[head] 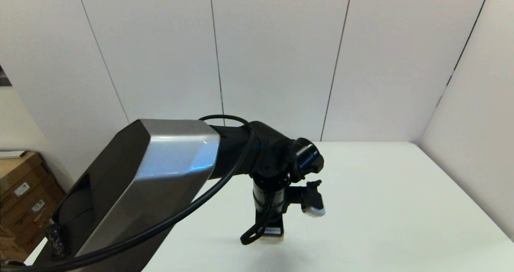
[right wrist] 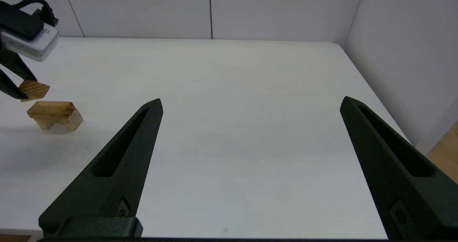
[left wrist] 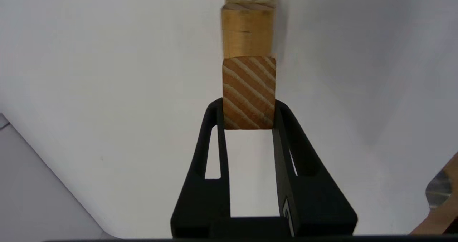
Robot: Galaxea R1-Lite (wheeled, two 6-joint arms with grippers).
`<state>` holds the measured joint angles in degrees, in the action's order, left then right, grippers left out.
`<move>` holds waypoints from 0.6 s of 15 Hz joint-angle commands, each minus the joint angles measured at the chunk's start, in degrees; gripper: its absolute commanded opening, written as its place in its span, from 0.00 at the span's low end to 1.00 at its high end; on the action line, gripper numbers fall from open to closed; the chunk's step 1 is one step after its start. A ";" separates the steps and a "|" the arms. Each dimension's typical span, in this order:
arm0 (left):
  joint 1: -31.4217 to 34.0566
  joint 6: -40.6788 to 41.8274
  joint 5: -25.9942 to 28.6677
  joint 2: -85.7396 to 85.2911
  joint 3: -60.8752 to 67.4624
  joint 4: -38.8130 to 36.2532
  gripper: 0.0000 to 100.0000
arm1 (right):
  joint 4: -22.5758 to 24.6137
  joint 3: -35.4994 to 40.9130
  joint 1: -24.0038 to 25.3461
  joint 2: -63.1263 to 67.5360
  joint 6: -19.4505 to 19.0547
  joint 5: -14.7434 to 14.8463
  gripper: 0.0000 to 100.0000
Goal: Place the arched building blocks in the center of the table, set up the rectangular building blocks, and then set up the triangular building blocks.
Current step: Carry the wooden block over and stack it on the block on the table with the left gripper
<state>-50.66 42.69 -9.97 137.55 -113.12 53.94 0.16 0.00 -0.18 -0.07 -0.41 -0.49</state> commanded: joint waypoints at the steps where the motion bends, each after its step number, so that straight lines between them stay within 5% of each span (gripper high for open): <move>1: -0.14 0.73 -0.14 0.27 0.00 1.60 0.00 | 0.02 0.00 0.01 -0.01 -0.02 -0.04 1.00; 9: -0.75 0.37 -0.49 1.41 0.00 1.25 0.00 | 0.02 0.00 0.01 -0.01 -0.02 -0.04 1.00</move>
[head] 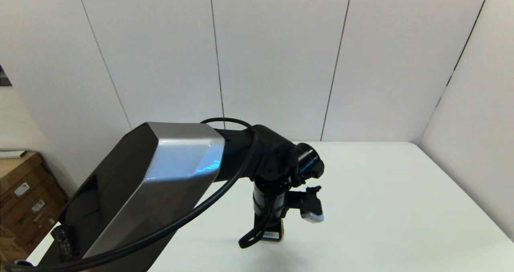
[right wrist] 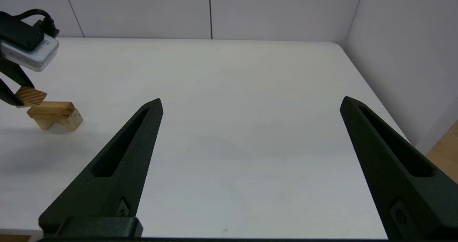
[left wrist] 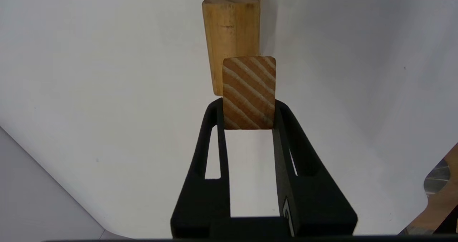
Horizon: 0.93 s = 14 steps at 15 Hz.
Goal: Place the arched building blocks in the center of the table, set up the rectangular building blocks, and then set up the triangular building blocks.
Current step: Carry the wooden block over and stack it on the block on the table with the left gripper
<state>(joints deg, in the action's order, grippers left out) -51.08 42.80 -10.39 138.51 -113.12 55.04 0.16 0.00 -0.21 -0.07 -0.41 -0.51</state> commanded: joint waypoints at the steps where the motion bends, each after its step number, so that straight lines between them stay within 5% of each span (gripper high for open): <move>1: -0.34 0.27 -0.07 0.45 0.00 0.07 0.00 | 0.02 0.00 0.03 -0.01 -0.02 -0.02 1.00; 14: -0.34 0.09 -1.65 0.36 -0.09 -1.95 0.00 | 0.02 0.00 0.03 -0.01 -0.02 -0.02 1.00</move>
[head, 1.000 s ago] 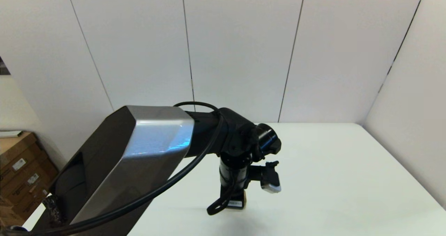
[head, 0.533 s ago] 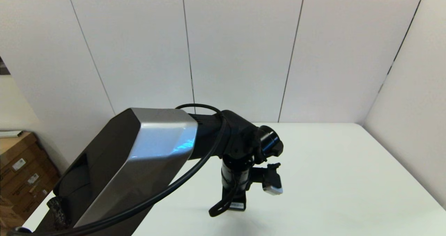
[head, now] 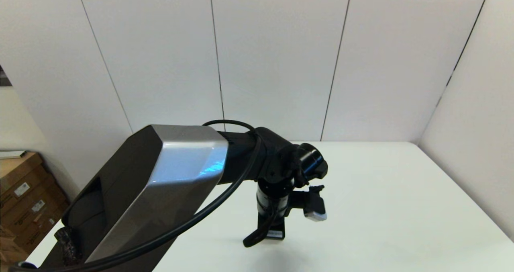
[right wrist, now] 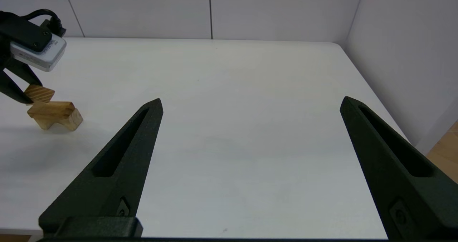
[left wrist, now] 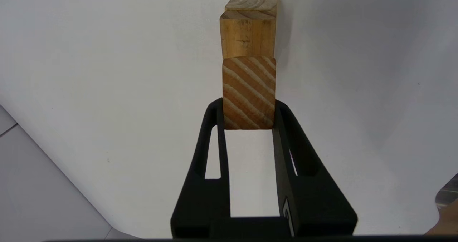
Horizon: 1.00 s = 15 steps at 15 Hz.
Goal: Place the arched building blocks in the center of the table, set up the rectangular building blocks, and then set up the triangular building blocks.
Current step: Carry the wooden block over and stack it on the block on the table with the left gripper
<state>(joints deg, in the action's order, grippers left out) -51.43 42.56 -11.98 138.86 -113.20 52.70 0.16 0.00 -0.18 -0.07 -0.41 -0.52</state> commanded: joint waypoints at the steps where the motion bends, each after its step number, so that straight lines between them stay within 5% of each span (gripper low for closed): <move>1: 0.02 0.33 -0.06 0.00 0.00 0.39 0.00 | 0.02 0.00 0.01 -0.01 -0.02 0.00 1.00; 15: -0.51 0.77 -2.17 -0.17 0.00 0.74 0.00 | 0.02 0.00 -0.08 -0.01 -0.02 0.00 1.00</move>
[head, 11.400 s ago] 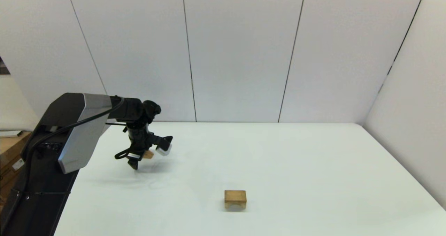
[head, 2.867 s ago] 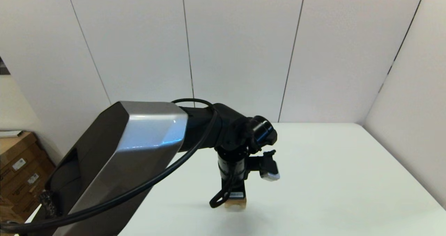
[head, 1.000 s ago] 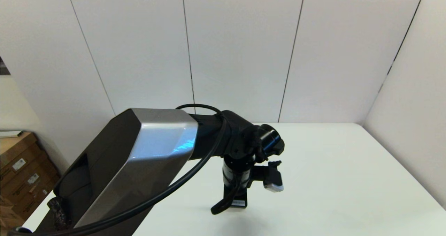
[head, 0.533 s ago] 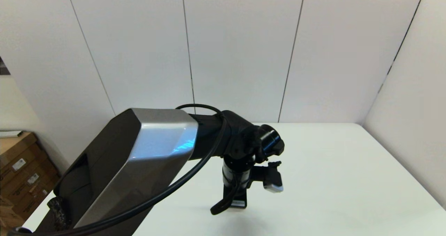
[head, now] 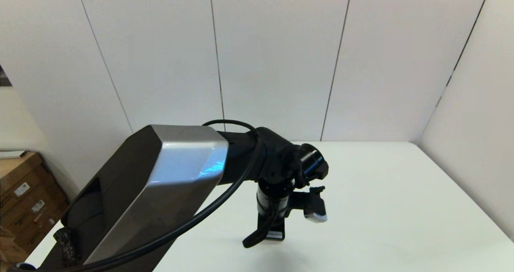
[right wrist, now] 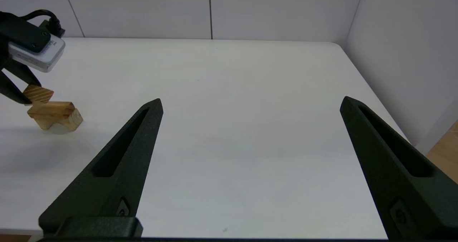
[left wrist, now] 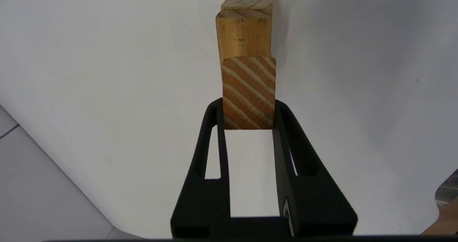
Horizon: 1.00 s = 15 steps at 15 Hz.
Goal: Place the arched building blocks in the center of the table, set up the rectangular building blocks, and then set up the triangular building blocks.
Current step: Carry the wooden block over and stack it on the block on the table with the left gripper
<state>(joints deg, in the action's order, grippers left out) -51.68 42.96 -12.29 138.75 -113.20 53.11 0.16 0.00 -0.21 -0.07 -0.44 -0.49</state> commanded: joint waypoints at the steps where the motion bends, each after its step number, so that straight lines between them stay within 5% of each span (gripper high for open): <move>1: -0.44 0.46 -2.13 -0.06 0.00 0.32 0.00 | 0.02 0.00 0.03 -0.01 0.00 -0.04 1.00; 15: -2.11 3.01 -5.03 0.73 0.00 1.11 0.00 | 0.02 0.00 0.03 -0.01 0.00 -0.04 1.00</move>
<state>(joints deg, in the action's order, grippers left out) -53.53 45.81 -17.31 139.00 -113.20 53.93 0.13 0.00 -0.21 -0.07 -0.41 -0.49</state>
